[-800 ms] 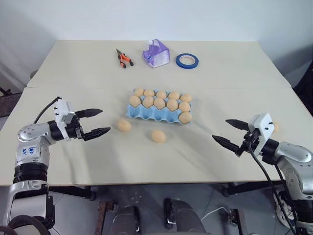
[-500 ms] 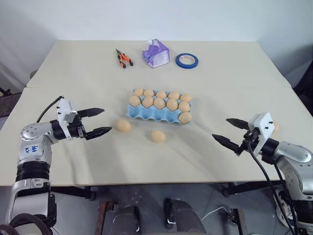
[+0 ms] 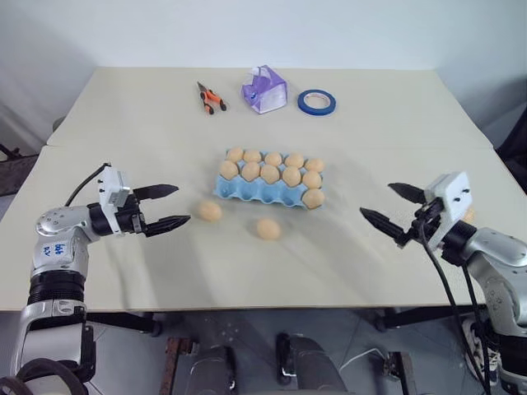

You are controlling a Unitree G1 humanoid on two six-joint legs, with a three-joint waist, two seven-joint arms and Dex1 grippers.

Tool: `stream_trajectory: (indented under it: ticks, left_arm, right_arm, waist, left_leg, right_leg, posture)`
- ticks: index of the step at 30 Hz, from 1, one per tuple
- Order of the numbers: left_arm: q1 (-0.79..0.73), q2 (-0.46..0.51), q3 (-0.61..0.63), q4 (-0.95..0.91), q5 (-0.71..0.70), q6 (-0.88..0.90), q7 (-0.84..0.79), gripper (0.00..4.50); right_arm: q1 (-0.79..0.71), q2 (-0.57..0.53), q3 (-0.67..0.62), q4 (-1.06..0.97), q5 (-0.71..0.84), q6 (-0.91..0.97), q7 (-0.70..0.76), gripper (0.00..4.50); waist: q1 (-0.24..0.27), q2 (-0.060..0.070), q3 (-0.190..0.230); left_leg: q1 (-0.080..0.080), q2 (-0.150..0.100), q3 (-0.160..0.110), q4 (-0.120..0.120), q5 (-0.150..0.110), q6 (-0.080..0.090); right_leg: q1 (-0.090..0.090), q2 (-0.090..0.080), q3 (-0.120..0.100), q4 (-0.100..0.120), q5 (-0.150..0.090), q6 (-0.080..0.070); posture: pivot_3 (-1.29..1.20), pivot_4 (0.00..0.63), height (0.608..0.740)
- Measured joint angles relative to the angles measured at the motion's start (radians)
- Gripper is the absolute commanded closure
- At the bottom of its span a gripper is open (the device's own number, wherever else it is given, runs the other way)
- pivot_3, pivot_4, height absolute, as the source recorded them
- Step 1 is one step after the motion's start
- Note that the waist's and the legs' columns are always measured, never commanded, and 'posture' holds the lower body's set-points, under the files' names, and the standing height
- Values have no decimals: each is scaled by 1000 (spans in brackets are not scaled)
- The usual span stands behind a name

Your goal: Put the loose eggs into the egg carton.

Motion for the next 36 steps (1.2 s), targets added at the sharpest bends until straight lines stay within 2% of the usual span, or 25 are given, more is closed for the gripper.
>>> stream_trajectory:
  ticks: [6, 12, 19, 25, 36]
  left_arm:
    - [-37, -32, -26, -12, 0, 10, -28, 30]
    - [-70, -73, -67, -33, -1, 22, -72, 30]
    - [-70, -96, -91, -87, -10, 57, -97, 30]
    - [-62, -109, -93, -127, -13, 74, -87, 30]
    - [16, -107, -75, -201, -19, 97, -38, 30]
  right_arm:
    - [61, 82, -163, -54, 3, 55, -206, 0]
    - [112, 150, -194, -5, -79, 45, -352, 0]
    - [-13, 167, -168, 240, -161, -71, -401, 0]
    - [-156, 167, -133, 540, -232, -225, -404, 0]
    - [-296, 146, -75, 850, -307, -376, -396, 0]
  waist:
    - [0, 0, 0]
    - [-9, 0, 0]
    - [-15, 2, 1]
    - [-13, 3, 1]
    - [-22, 5, 2]
  left_leg:
    - [-1, 0, 0, 0, 0, 0]
    - [0, 0, 1, 0, 0, 1]
    - [1, 1, 2, 0, 1, 0]
    - [1, 1, 2, 0, 1, 0]
    - [1, 2, 3, 0, 2, -3]
  right_leg:
    - [0, 0, -1, -1, 0, 0]
    - [0, 1, 1, -1, 1, 1]
    - [0, 3, 4, -1, 1, 1]
    - [0, 4, 4, 0, 1, 1]
    - [0, 5, 5, 1, 1, 1]
  posture:
    - [0, 150, 740]
    - [0, 150, 740]
    - [0, 150, 740]
    - [0, 150, 740]
    - [0, 150, 740]
